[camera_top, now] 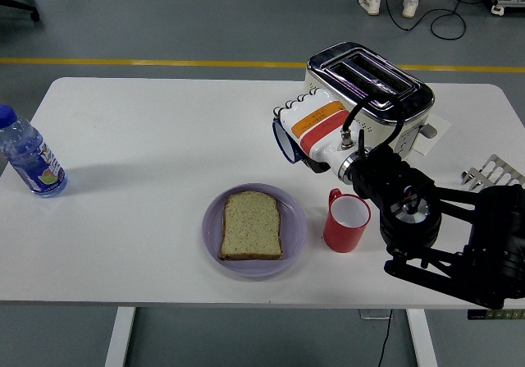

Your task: Pick up the cup,pour liquid into bread,place the cup on the desk

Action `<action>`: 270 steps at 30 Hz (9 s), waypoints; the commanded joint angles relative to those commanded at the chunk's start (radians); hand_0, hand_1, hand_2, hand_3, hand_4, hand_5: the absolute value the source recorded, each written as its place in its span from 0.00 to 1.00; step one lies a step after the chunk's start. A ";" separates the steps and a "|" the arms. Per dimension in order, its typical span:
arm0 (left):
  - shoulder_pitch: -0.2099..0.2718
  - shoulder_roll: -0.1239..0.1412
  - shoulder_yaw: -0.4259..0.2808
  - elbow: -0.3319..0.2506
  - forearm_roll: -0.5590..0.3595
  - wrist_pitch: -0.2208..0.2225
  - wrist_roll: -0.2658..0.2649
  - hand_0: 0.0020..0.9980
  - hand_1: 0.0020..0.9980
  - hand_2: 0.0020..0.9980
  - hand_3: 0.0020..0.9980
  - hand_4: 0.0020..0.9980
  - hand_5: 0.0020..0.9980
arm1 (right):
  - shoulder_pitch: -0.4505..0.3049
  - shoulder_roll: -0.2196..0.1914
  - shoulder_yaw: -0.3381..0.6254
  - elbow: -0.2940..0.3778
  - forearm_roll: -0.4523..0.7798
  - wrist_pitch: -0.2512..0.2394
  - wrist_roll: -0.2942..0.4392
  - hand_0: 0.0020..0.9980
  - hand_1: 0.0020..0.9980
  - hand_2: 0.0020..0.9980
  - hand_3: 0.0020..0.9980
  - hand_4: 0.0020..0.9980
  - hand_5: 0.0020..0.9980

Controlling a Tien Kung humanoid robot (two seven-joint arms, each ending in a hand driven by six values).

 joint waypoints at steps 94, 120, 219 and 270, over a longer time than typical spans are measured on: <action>0.007 -0.002 0.007 0.001 0.028 -0.003 0.003 0.63 0.64 0.65 0.50 0.24 0.86 | -0.831 0.021 1.000 -0.203 1.179 -0.625 1.046 0.50 0.47 0.66 0.68 0.64 0.00; -0.004 -0.001 0.003 0.000 0.030 -0.003 0.003 0.63 0.64 0.65 0.50 0.24 0.86 | -0.860 0.116 0.841 -0.475 1.351 -0.619 1.273 0.57 0.53 0.71 0.77 0.69 0.00; -0.006 0.001 0.000 0.001 0.040 -0.002 0.004 0.63 0.64 0.65 0.50 0.24 0.86 | -0.934 0.120 1.023 -0.149 1.143 -0.579 1.154 0.76 0.67 0.83 0.83 0.80 0.15; -0.010 0.010 -0.005 0.000 0.049 -0.004 0.006 0.63 0.64 0.65 0.50 0.24 0.86 | -1.011 0.131 1.231 0.065 1.503 -0.394 0.835 0.64 0.57 0.64 0.61 0.66 0.14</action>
